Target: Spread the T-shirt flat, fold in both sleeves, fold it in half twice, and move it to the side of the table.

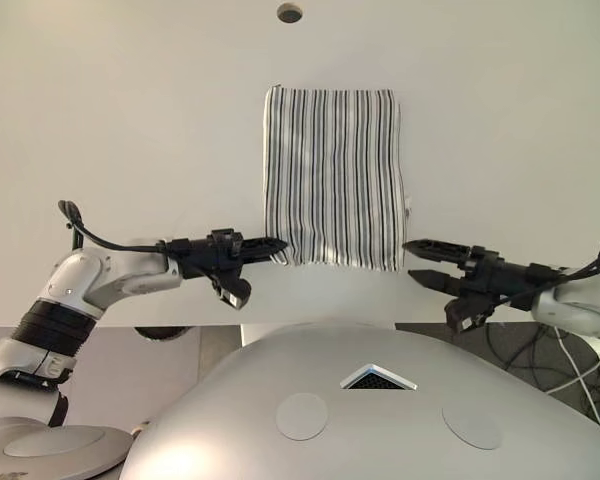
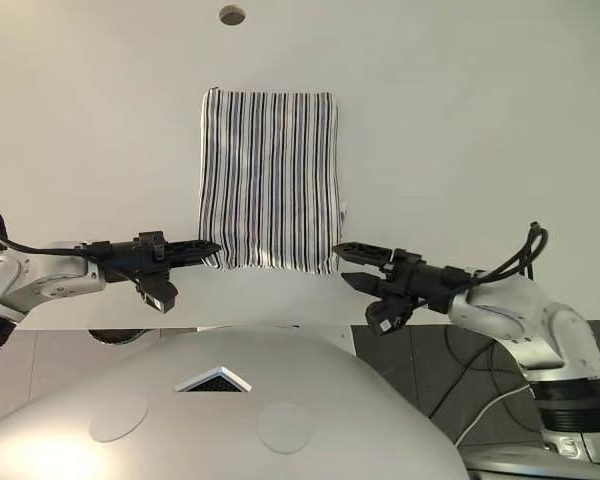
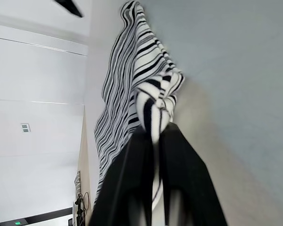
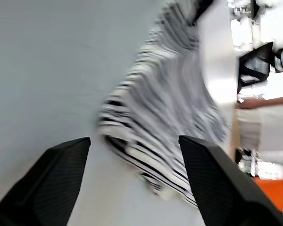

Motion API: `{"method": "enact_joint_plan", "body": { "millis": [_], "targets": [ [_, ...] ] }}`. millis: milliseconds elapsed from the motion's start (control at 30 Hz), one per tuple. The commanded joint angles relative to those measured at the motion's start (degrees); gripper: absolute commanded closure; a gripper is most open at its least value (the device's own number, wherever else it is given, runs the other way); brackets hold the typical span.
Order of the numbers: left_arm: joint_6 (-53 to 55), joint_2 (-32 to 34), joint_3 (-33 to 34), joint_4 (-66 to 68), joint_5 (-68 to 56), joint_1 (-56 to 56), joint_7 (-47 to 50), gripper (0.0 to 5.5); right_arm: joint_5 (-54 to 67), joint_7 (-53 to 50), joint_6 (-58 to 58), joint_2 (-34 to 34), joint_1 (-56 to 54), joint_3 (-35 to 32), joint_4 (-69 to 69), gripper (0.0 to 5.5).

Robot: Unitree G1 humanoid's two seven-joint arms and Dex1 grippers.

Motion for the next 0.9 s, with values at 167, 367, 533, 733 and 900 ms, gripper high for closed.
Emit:
{"method": "enact_joint_plan", "body": {
  "millis": [167,367,533,733,900],
  "targets": [
    [1.05,-0.32,-2.61,2.92,7.3,1.85,-0.07,5.43,-20.3,-13.35,-4.28,1.31,-10.77,8.8,11.51,1.95],
    [1.29,-1.04,-2.84,2.45,8.03,1.53,0.32,5.43,-22.18,-16.51,-2.86,0.76,-13.35,14.13,13.7,1.95],
    [1.47,-1.52,-2.99,2.12,8.43,1.65,0.9,5.43,-21.83,-16.97,-2.0,0.65,-14.83,17.96,14.88,1.95],
    [1.4,-1.57,-2.86,1.77,8.21,1.94,1.23,5.43,-19.43,-15.84,-0.51,0.31,-15.8,21.47,17.02,2.63],
    [1.41,-1.13,-2.25,1.54,8.02,2.43,2.05,5.43,-15.56,-14.1,1.24,-0.39,-17.49,23.18,18.59,3.84]
  ]
}}
